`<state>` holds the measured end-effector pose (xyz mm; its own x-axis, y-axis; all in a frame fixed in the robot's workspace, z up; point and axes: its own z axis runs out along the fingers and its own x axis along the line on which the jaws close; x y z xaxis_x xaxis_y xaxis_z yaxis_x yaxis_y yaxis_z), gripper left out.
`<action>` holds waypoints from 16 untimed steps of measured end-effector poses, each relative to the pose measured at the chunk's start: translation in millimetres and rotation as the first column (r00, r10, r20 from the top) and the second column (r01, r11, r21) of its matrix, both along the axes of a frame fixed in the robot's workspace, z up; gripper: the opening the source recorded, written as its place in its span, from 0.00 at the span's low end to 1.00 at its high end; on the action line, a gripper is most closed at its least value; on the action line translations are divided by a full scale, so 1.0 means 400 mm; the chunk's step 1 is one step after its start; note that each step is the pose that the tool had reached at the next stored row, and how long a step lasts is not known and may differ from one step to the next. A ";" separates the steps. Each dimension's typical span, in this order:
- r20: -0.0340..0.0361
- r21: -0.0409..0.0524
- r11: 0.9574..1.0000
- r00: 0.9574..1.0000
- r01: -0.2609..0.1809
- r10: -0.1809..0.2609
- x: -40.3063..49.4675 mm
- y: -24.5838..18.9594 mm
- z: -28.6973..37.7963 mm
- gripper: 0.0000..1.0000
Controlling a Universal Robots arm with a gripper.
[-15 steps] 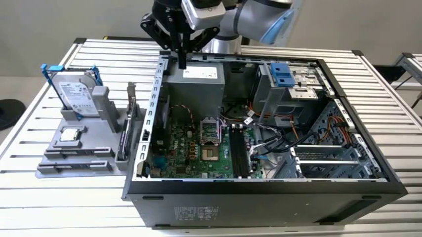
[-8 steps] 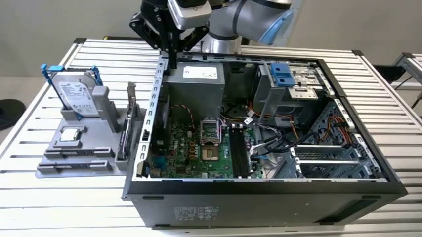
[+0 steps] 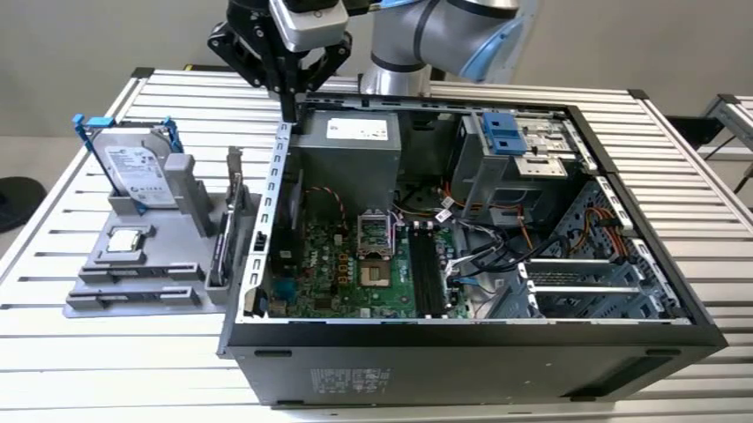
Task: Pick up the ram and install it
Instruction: 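Reach for the ram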
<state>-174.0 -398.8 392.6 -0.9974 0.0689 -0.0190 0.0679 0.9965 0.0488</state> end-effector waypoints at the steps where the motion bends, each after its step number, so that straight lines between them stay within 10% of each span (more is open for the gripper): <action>1: 0.000 0.000 1.000 1.000 0.000 0.000 -0.005 0.000 0.000 0.00; 16: 0.000 0.000 1.000 1.000 0.000 0.000 -0.075 0.000 0.000 0.00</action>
<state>-204.0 -398.8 392.6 -0.9975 0.0684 -0.0190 0.0674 0.9965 0.0487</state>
